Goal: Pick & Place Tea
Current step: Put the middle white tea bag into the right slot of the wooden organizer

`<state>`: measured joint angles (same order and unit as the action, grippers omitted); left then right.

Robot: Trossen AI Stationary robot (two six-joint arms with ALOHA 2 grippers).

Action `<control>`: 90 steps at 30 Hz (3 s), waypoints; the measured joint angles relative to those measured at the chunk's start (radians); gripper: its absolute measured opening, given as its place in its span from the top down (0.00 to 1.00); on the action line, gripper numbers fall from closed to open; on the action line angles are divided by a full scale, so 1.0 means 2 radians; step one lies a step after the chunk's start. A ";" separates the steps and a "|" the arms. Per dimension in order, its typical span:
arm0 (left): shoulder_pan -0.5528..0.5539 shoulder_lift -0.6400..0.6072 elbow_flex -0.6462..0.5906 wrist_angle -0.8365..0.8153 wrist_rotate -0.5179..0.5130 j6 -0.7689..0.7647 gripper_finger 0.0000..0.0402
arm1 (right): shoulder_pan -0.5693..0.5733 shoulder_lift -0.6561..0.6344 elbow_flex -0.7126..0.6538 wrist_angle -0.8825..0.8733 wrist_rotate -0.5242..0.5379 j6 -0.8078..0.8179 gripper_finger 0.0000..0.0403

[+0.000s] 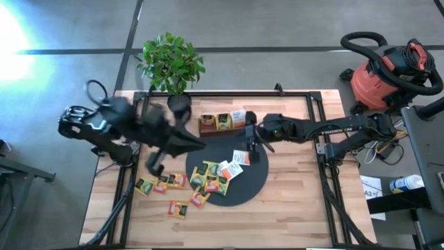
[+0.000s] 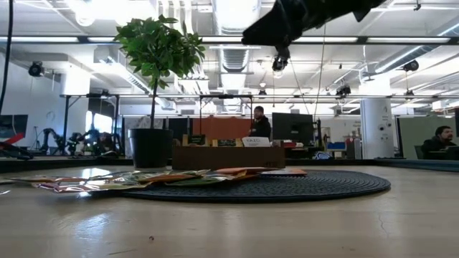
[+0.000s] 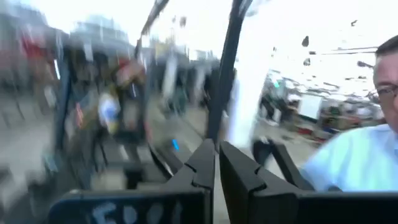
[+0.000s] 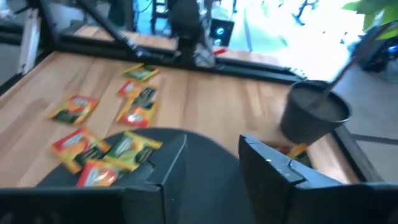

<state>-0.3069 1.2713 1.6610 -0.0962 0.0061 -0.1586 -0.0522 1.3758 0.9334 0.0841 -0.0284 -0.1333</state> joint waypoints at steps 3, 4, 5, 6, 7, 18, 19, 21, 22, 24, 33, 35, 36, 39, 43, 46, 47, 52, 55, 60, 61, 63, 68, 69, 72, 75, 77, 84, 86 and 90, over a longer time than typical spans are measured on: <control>-0.031 -0.001 0.033 0.003 -0.031 0.114 1.00 | -0.010 0.000 0.012 -0.001 0.001 0.001 0.71; -0.041 -0.001 0.042 0.005 -0.039 0.151 1.00 | -0.012 0.000 0.017 -0.001 0.001 0.001 0.72; -0.051 -0.001 0.051 0.006 -0.047 0.184 1.00 | -0.014 0.000 0.020 -0.001 0.001 0.001 0.73; -0.059 -0.001 0.059 0.006 -0.053 0.210 1.00 | -0.015 0.000 0.023 -0.002 0.001 0.001 0.74; -0.066 -0.001 0.066 0.005 -0.057 0.230 1.00 | -0.016 0.000 0.026 -0.002 0.001 0.001 0.75; -0.078 0.016 0.071 -0.160 -0.026 0.187 1.00 | -0.017 0.000 0.029 -0.044 0.001 0.001 0.82; -0.080 0.020 0.066 -0.165 -0.018 0.177 1.00 | -0.017 0.000 0.030 -0.055 0.001 0.001 0.83; -0.086 0.025 0.052 -0.170 -0.010 0.157 1.00 | -0.017 0.000 0.031 -0.072 0.001 0.001 0.83; -0.089 0.025 0.044 -0.171 -0.009 0.149 1.00 | -0.017 0.000 0.031 -0.080 0.001 0.003 0.83; -0.094 0.025 0.023 -0.165 -0.003 0.132 1.00 | -0.017 0.000 0.031 -0.093 0.002 0.013 0.83; -0.095 0.023 -0.064 -0.040 0.037 0.086 1.00 | -0.018 0.000 0.031 -0.106 0.002 0.041 0.84; -0.097 0.022 -0.077 -0.020 0.039 0.080 1.00 | -0.018 0.000 0.031 -0.106 0.002 0.041 0.84; -0.098 0.021 -0.083 -0.010 0.040 0.078 1.00 | -0.018 0.000 0.031 -0.106 0.002 0.041 0.84; -0.099 0.019 -0.096 0.017 0.040 0.077 1.00 | -0.018 0.000 0.031 -0.106 0.003 0.041 0.84; -0.106 0.018 -0.096 0.023 0.040 0.077 1.00 | -0.018 0.000 0.031 -0.105 0.003 0.071 0.84; -0.113 0.019 -0.096 0.026 0.041 0.077 1.00 | -0.018 0.000 0.031 -0.106 0.003 0.103 0.84; -0.115 0.019 -0.096 0.026 0.041 0.077 1.00 | -0.018 0.000 0.031 -0.106 0.003 0.112 0.84; -0.122 0.019 -0.096 0.030 0.040 0.077 1.00 | -0.018 0.000 0.031 -0.108 0.002 0.137 0.84; -0.130 0.019 -0.096 0.031 0.036 0.075 1.00 | -0.018 0.000 0.031 -0.108 0.002 0.157 0.84; -0.138 0.019 -0.096 0.031 0.031 0.075 1.00 | -0.018 0.000 0.031 -0.108 0.002 0.182 0.84; -0.139 0.019 -0.096 0.031 0.031 0.075 1.00 | -0.018 0.000 0.031 -0.108 0.002 0.184 0.84; -0.141 0.019 -0.096 0.031 0.031 0.075 1.00 | -0.018 0.000 0.031 -0.108 0.002 0.185 0.84; -0.141 0.019 -0.096 0.029 0.031 0.075 1.00 | -0.018 0.000 0.031 -0.108 0.002 0.185 0.84; -0.142 0.019 -0.096 0.027 0.031 0.075 1.00 | -0.018 0.000 0.031 -0.108 0.002 0.185 0.84; -0.142 0.019 -0.097 0.025 0.033 0.075 1.00 | -0.018 0.000 0.031 -0.108 0.002 0.188 0.84; -0.142 0.017 -0.097 0.025 0.037 0.075 1.00 | -0.018 0.000 0.031 -0.108 0.002 0.201 0.84; -0.142 0.016 -0.097 0.019 0.042 0.075 1.00 | -0.018 0.000 0.030 -0.108 0.002 0.204 0.83; -0.143 -0.006 -0.099 -0.129 0.007 -0.020 1.00 | -0.018 0.000 0.030 -0.109 0.002 0.203 0.84; -0.146 -0.013 -0.109 -0.151 0.001 -0.076 1.00 | -0.018 0.000 0.030 -0.114 0.002 0.202 0.84; -0.156 -0.026 -0.152 -0.131 -0.002 -0.154 1.00 | -0.018 0.000 0.029 -0.120 0.002 0.202 0.84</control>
<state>-0.6188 1.2192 1.3565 -0.3589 0.0022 -0.4660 -0.0875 1.3758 0.9916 -0.1555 -0.0250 0.2699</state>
